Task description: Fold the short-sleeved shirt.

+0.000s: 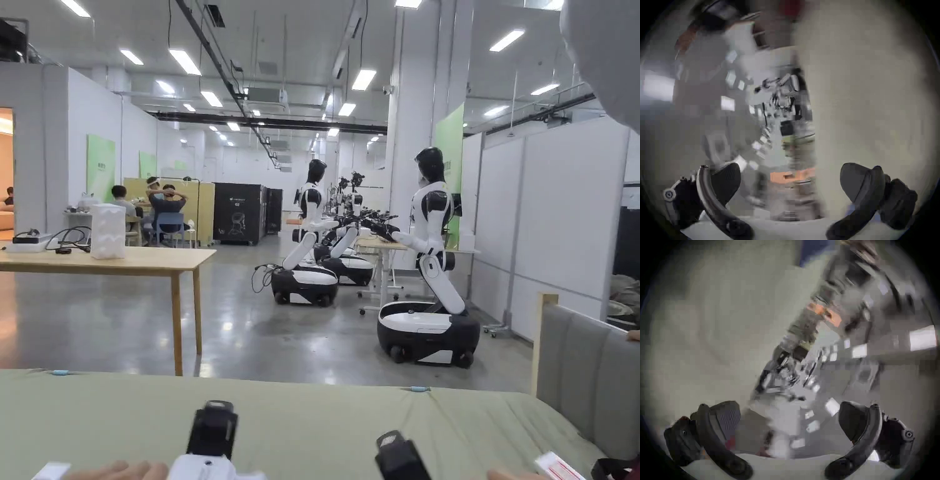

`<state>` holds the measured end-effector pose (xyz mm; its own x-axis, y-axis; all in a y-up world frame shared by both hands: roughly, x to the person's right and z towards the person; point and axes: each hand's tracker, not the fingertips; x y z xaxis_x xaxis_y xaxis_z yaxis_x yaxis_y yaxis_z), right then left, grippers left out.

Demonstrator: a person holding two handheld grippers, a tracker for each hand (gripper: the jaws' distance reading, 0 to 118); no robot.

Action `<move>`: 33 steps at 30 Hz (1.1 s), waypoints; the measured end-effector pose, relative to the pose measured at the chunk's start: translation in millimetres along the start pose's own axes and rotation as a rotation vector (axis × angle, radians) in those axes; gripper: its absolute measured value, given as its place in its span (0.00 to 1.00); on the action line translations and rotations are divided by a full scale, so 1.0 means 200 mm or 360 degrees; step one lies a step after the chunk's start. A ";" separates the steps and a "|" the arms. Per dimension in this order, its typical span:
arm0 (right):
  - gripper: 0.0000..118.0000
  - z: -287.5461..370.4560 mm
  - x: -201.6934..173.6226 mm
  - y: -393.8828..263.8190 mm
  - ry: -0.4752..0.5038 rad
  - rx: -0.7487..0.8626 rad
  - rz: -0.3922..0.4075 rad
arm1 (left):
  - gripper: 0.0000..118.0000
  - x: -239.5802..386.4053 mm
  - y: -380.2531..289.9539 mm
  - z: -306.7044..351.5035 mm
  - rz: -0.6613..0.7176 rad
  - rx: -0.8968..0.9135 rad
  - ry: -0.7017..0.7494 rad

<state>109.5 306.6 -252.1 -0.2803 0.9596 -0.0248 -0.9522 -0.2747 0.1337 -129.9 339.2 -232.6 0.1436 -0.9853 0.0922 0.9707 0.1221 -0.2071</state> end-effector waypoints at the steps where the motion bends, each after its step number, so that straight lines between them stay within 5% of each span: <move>1: 1.00 0.00 0.09 -0.02 0.0099 -0.0037 -0.0334 | 1.00 -0.09 -0.02 0.01 0.0384 0.0001 -0.0073; 3: 1.00 -0.02 0.30 -0.12 0.0280 -0.0083 -0.1163 | 1.00 -0.31 -0.07 0.10 0.1171 0.0055 -0.0118; 6: 1.00 0.02 0.49 -0.34 0.0304 0.0034 -0.2327 | 1.00 -0.47 -0.19 0.19 0.2036 0.0206 -0.0106; 8: 1.00 0.04 0.47 -0.45 0.0322 0.0122 -0.2870 | 1.00 -0.42 -0.32 0.06 0.2370 0.0254 -0.0101; 9: 1.00 0.06 0.43 -0.48 0.0316 0.0179 -0.3024 | 1.00 -0.40 -0.34 0.08 0.2434 0.0281 -0.0078; 10: 1.00 0.02 0.36 -0.49 0.0267 0.0144 -0.3073 | 1.00 -0.39 -0.34 0.10 0.2422 0.0291 -0.0076; 15: 1.00 0.01 0.31 -0.41 0.0151 -0.0008 -0.2823 | 1.00 -0.31 -0.26 0.06 0.2118 0.0185 0.0004; 19: 0.96 0.02 0.32 -0.38 0.0126 -0.0005 -0.2777 | 1.00 -0.32 -0.26 0.05 0.2149 0.0184 -0.0028; 20: 0.79 0.03 0.32 -0.38 0.0091 0.0031 -0.2780 | 0.93 -0.32 -0.27 0.05 0.2171 0.0203 -0.0058; 21: 0.38 0.02 0.33 -0.37 0.0074 0.0002 -0.2762 | 0.71 -0.32 -0.27 0.05 0.2185 0.0242 -0.0094; 22: 0.00 0.10 0.35 -0.34 0.0014 -0.0094 -0.2733 | 0.11 -0.33 -0.25 0.03 0.2165 0.0213 -0.0076; 23: 0.00 0.11 0.35 -0.36 0.0025 -0.0021 -0.2758 | 0.00 -0.31 -0.24 0.04 0.2087 0.0129 0.0017; 33: 0.00 0.14 0.44 -0.05 0.0187 0.0194 -0.2737 | 0.00 -0.23 -0.50 0.15 0.2149 0.0034 0.0035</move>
<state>97.0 396.1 -228.0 0.9549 0.1144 -0.2741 -0.1338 0.9896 -0.0532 -228.7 375.0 -187.2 0.9779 -0.0966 -0.1853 0.0774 0.9912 -0.1078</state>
